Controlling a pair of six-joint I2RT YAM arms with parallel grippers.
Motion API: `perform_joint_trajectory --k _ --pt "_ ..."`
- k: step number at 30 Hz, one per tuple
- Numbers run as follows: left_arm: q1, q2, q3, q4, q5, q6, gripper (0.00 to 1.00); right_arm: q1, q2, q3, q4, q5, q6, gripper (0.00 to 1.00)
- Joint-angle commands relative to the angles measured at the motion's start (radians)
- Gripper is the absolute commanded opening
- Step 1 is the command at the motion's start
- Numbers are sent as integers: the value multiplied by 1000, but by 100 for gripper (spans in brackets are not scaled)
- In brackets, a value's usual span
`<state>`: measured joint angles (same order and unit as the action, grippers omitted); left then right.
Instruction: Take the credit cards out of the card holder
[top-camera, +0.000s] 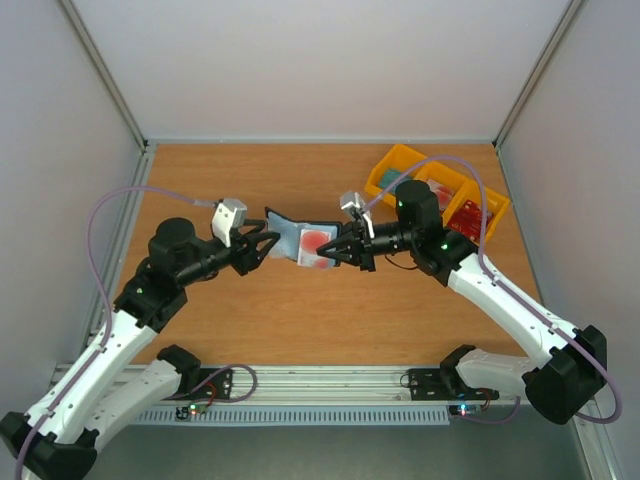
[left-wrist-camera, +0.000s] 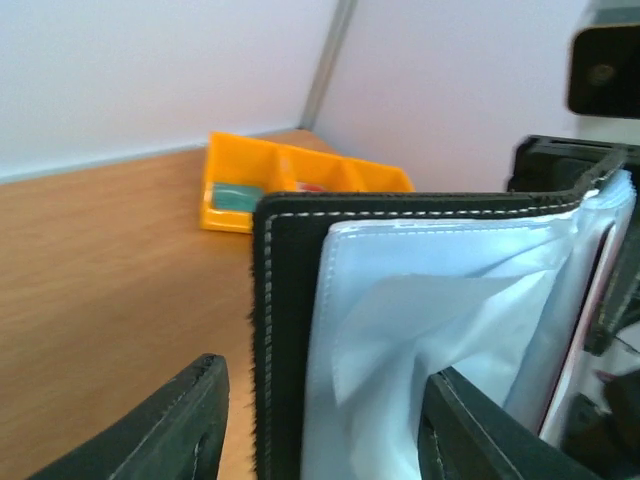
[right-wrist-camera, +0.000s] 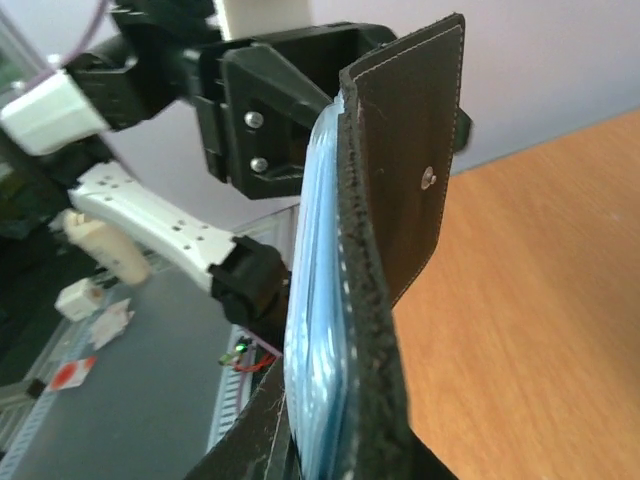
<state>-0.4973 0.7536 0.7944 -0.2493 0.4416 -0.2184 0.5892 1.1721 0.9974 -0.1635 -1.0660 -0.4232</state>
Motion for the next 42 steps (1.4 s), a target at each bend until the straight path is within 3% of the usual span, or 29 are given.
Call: perform_joint_trajectory --k 1,5,8,10,13,15,17,20,24,28,36,42 --pt "47 -37 2 46 -259 145 53 -39 -13 58 -128 227 40 1" --pt "55 -49 6 84 -271 214 55 -47 71 181 -339 721 154 1" --pt "55 -50 0 91 -162 209 55 -27 130 262 -463 936 178 1" --pt "55 -52 -6 112 -35 198 53 -7 144 280 -492 993 169 1" --pt "55 -39 -45 255 278 141 44 13 130 271 -457 903 160 1" --pt "43 -5 -72 379 404 6 42 30 114 252 -393 773 137 1" --pt "19 26 -95 429 390 -114 39 50 95 224 -302 584 102 1" --pt "-14 50 -120 437 369 -147 35 61 63 175 -198 414 83 1" --pt "-77 62 -142 389 359 -37 34 97 57 166 -184 350 23 1" --pt "-69 54 -143 388 277 -99 34 112 31 152 -186 236 -49 1" --pt "-16 29 -125 358 362 -130 30 112 -12 155 -271 95 -201 1" --pt "-4 38 -126 380 377 -134 29 112 -10 177 -269 17 -188 1"
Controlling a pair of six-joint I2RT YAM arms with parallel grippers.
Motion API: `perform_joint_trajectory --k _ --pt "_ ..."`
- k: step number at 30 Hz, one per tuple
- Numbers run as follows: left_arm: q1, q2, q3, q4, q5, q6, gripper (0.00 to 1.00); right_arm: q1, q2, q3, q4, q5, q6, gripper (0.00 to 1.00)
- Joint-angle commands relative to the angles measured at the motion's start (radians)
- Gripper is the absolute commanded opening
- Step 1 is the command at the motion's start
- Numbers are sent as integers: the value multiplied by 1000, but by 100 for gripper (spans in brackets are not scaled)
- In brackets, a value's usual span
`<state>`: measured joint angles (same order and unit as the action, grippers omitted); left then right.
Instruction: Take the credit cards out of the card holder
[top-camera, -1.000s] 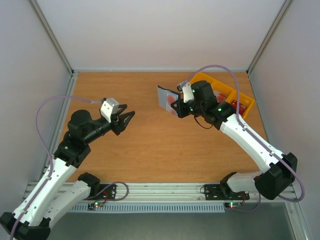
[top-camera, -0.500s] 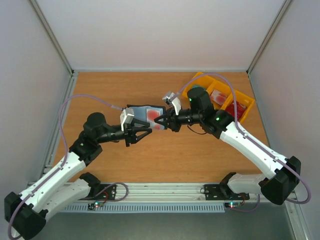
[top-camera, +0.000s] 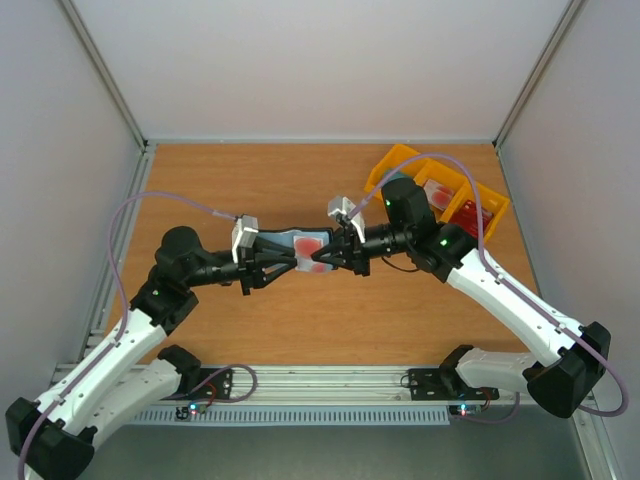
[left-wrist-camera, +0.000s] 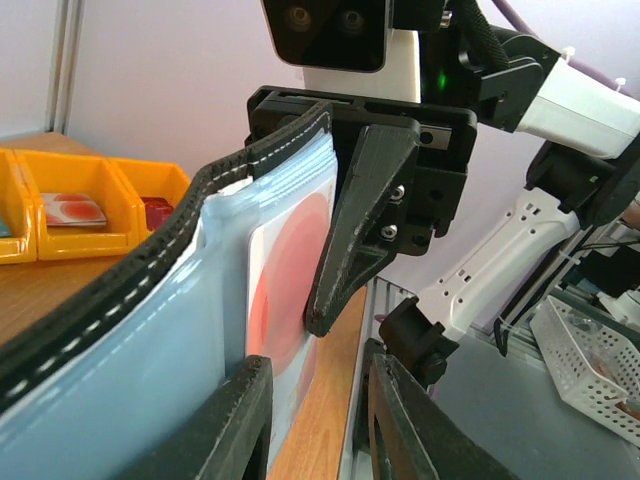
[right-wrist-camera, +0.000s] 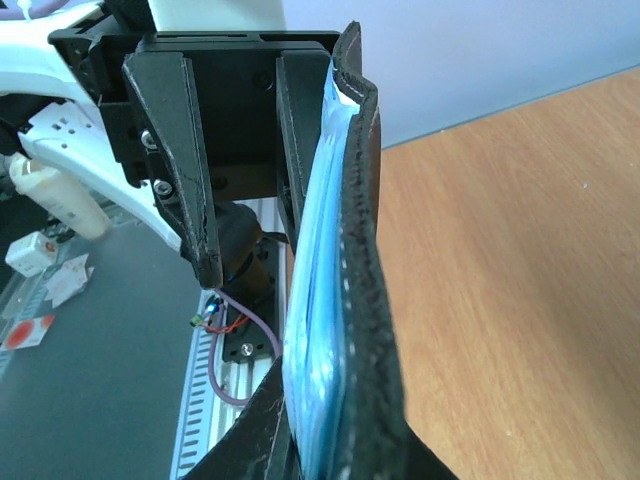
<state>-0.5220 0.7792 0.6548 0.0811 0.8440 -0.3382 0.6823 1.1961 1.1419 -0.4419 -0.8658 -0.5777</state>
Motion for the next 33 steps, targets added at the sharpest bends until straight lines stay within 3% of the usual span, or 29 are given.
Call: perform_joint_trajectory --k 1,8,17,22,30,31,33 --pt "20 14 11 64 -18 -16 29 18 -36 30 23 -192 -26 1" --pt "22 9 31 9 -74 8 29 18 -46 33 24 -246 -41 1" --pt "36 7 26 37 -64 2 30 8 -55 68 -97 -241 -127 1" --pt "11 15 31 77 81 43 30 7 -30 68 -26 -247 -70 1" --pt "-26 38 20 132 27 -19 33 10 2 82 33 -269 -38 1" --pt "-28 39 22 135 24 -24 31 11 3 82 34 -271 -37 1" --pt "-29 39 25 132 23 -18 14 11 3 82 21 -269 -51 1"
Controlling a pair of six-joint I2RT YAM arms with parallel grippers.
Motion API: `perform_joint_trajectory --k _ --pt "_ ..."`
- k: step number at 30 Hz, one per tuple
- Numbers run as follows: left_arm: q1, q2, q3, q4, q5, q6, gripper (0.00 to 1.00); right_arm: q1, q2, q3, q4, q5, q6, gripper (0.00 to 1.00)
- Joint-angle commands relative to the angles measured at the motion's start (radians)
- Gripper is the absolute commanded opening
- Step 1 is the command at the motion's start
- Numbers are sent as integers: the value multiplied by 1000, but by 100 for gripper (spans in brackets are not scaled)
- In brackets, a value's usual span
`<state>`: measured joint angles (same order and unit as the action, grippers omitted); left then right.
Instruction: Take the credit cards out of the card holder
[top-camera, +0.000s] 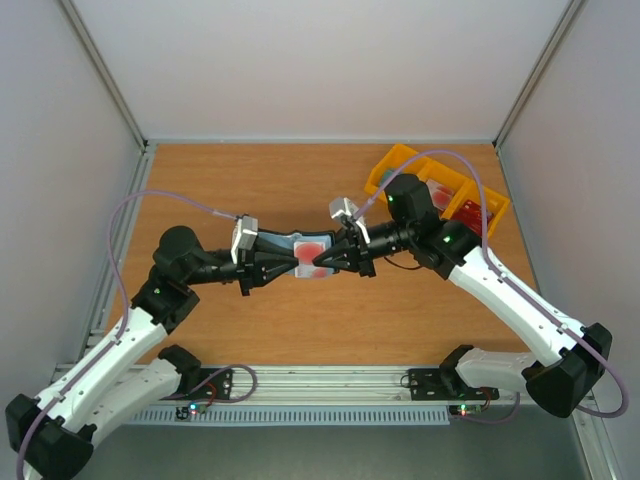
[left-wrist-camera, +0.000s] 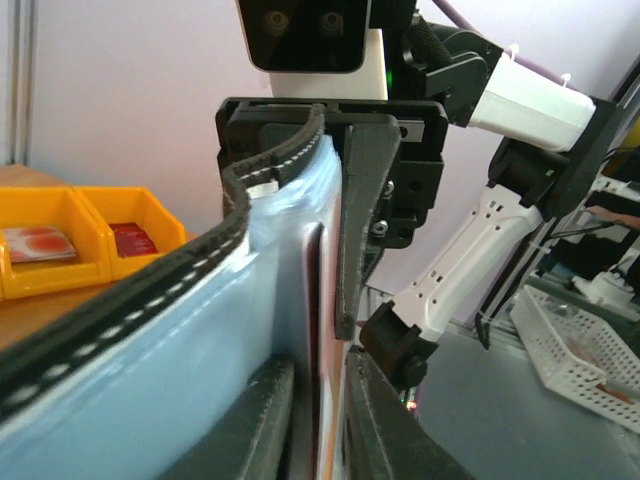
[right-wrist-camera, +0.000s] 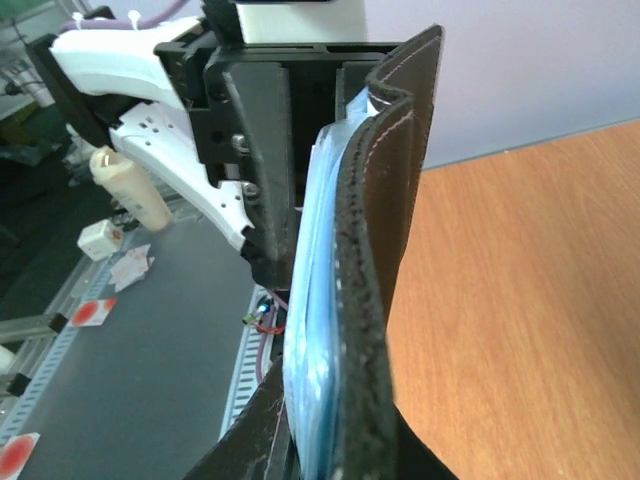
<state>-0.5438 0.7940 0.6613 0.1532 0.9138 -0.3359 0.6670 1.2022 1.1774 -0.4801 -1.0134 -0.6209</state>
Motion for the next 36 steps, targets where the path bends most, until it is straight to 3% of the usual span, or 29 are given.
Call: perform_joint_trajectory --k 1,5,9,11,16,20,25,28,36 --pt "-7 21 18 57 -47 -15 3 26 -4 46 48 -119 -18 2" --pt "-7 11 15 63 -29 -17 0 24 -18 38 10 -100 -45 9" --pt "1 3 13 80 -21 -30 0 0 -27 37 -49 -113 -75 34" --pt "3 2 13 87 -17 -43 0 -11 -29 39 -83 -118 -85 40" --pt "13 -4 12 94 -6 -53 0 -38 -37 34 -140 -116 -108 30" --pt "22 -5 13 90 7 -55 0 -85 -41 29 -157 -131 -109 12" --pt "30 -10 13 83 22 -50 0 -115 -46 30 -161 -152 -113 5" --pt "31 -8 14 84 30 -48 0 -117 -46 39 -176 -150 -123 8" --pt "31 1 16 100 29 -52 0 -118 -17 58 -159 -186 -74 26"
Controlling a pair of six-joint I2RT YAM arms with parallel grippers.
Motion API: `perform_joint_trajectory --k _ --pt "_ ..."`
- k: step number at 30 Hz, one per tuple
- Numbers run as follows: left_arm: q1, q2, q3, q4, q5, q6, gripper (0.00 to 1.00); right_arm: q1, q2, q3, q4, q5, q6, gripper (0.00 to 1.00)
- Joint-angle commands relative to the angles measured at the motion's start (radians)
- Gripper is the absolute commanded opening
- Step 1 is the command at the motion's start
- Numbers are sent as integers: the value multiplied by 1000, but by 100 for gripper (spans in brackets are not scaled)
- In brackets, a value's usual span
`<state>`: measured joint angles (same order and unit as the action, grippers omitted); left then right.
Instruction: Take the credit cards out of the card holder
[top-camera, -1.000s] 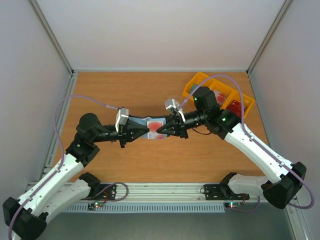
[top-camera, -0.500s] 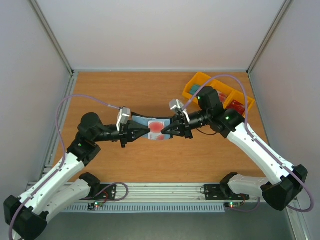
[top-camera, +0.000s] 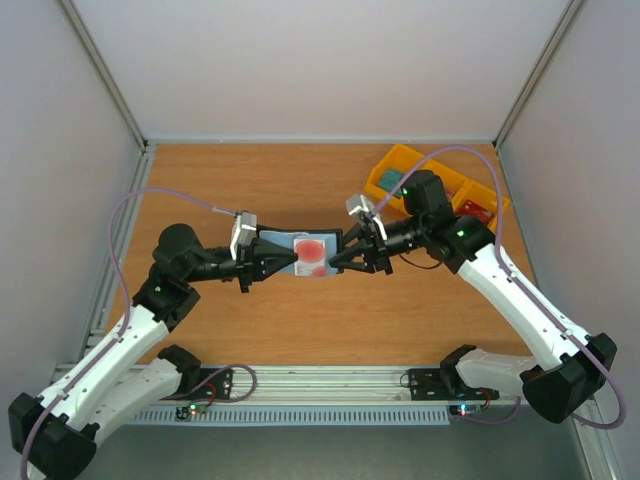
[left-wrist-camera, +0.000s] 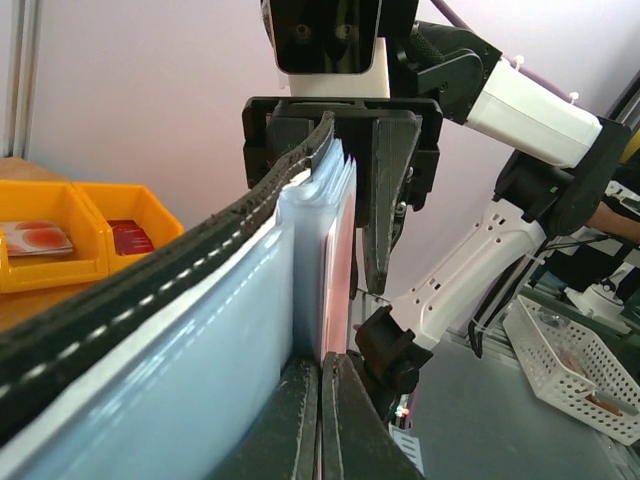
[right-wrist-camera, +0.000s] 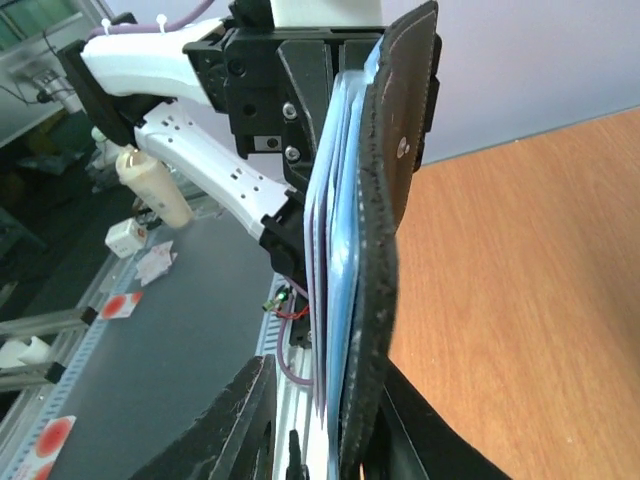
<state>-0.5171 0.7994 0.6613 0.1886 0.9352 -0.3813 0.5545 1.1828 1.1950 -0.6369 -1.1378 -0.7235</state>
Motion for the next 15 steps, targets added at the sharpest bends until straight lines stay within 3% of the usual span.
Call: perform_joint_trajectory --k 1,8,10,12,13,15 --pt "5 -2 17 64 7 -10 0 -5 3 44 -3 -62 29 25" --pt "5 3 17 70 3 -22 0 -4 -27 21 46 -54 44 1" --pt "5 -1 18 61 4 -26 4 -6 -36 18 30 -50 18 1" --pt "5 -7 19 59 0 -29 22 -17 -46 11 32 -40 12 1" --pt "5 -6 17 67 3 -33 23 -20 -41 13 31 -39 14 1" --pt "5 -4 15 77 10 -34 15 -22 -27 27 30 -58 24 1"
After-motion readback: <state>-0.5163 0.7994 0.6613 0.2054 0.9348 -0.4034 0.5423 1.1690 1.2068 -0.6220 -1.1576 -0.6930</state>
